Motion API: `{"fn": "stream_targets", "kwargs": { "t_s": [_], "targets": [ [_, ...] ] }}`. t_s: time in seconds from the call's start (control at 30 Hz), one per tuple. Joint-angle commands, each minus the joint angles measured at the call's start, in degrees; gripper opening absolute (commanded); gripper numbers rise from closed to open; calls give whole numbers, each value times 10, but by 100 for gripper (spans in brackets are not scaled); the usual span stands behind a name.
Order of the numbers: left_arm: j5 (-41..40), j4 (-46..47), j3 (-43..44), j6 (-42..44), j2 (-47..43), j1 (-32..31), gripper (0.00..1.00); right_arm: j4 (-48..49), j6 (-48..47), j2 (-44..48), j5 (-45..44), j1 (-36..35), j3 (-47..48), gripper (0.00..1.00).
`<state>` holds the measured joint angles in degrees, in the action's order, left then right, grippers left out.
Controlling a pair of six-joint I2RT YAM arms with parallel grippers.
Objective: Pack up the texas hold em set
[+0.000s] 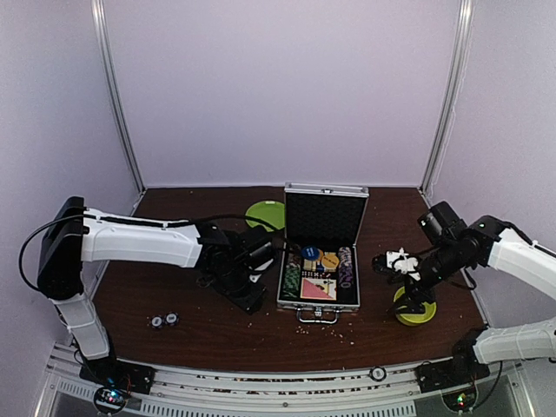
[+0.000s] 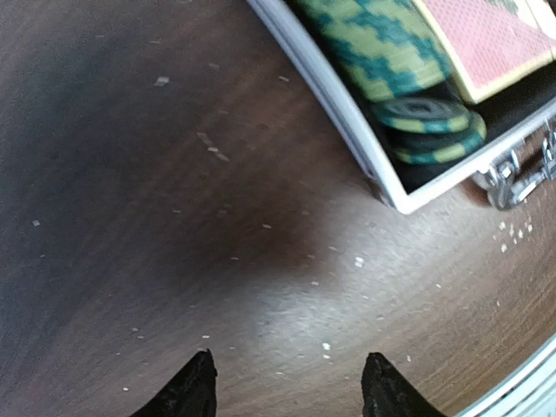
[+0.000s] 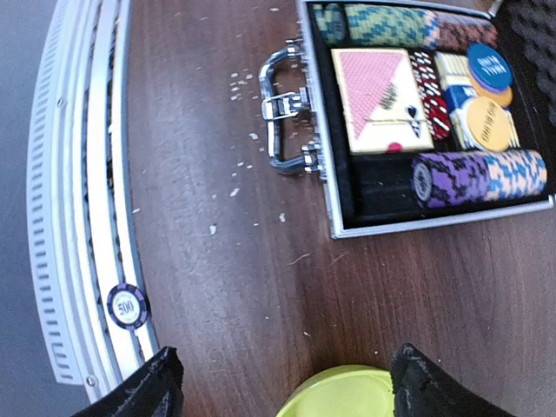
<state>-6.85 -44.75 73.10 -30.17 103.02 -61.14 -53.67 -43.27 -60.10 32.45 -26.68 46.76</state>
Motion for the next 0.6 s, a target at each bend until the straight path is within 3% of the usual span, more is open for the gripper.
{"fn": "stream_targets", "kwargs": {
  "t_s": [0.0,0.23,0.57],
  "targets": [
    [-35,51,-26,-37,-41,22,60,-48,-67,26,-75,-90,-6,82],
    [-40,47,-33,-53,-46,29,60,-28,-63,12,-138,-270,-62,82],
    [-45,46,-47,-62,-47,29,59,45,-49,-58,-196,-387,-94,83]
  ]
}}
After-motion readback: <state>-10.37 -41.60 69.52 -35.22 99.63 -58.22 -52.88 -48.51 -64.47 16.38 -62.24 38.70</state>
